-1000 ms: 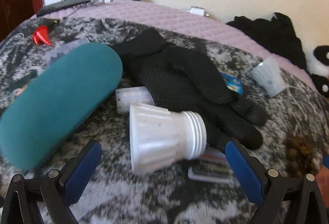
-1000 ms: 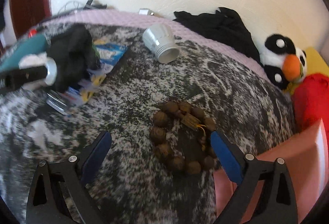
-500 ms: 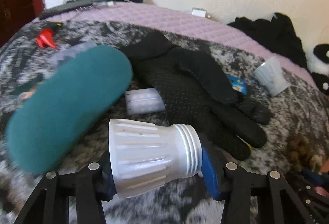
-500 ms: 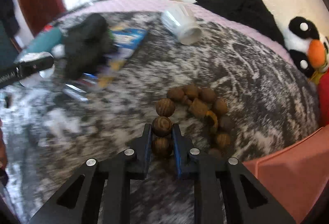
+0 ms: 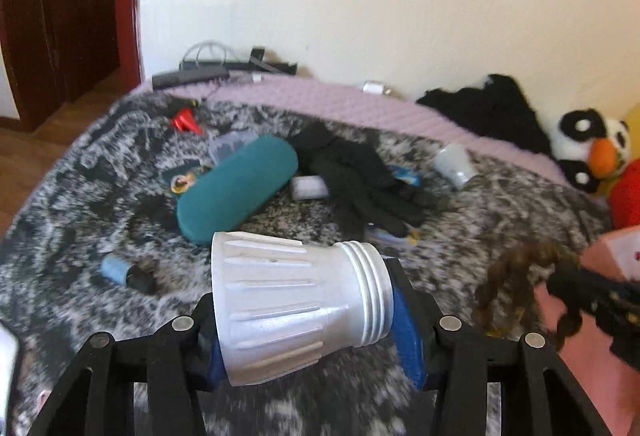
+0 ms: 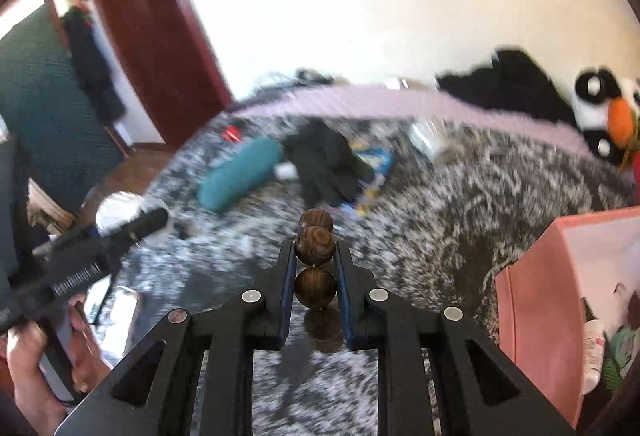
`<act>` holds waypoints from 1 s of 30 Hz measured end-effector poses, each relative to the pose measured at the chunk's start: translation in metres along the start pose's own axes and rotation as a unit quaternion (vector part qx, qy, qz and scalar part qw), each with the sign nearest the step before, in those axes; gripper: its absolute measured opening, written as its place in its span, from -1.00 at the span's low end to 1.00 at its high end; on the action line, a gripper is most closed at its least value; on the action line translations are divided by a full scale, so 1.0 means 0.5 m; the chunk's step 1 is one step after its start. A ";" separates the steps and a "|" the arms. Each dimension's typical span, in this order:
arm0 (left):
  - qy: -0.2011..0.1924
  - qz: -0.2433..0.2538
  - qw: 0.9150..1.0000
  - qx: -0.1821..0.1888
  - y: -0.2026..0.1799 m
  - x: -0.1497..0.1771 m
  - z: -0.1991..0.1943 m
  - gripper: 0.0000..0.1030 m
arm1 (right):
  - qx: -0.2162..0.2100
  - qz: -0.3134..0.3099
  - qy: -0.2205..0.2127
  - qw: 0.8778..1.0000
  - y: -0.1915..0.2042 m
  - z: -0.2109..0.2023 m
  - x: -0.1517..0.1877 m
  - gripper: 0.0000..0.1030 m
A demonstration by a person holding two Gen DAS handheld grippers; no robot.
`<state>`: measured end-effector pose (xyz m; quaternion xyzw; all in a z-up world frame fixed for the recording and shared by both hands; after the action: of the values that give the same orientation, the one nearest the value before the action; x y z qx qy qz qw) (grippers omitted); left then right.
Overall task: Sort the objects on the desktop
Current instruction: 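Carry the bulb and bead bracelet into the pink box and open both grippers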
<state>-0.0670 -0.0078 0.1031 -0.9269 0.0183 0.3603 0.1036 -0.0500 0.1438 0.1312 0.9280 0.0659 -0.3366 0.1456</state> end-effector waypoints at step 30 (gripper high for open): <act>-0.026 0.231 0.956 0.177 -0.808 0.053 -0.124 0.94 | 0.175 0.178 -0.221 0.943 -0.469 -0.641 0.051 0.17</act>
<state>0.0380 0.3756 0.2021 -0.8546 0.2928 0.3891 0.1802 0.1117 0.4676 0.2961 0.8378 -0.1944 -0.5078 0.0491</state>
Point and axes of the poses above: each gripper's, at about its wrist camera, not at the fingertips, and z roughly the way its jaws point, y to its left, x to its underside, the point moved 10 cm from there along z, roughly the way its jaws point, and after that the axes turned 4 degrees about y, right-handed, at the moved point
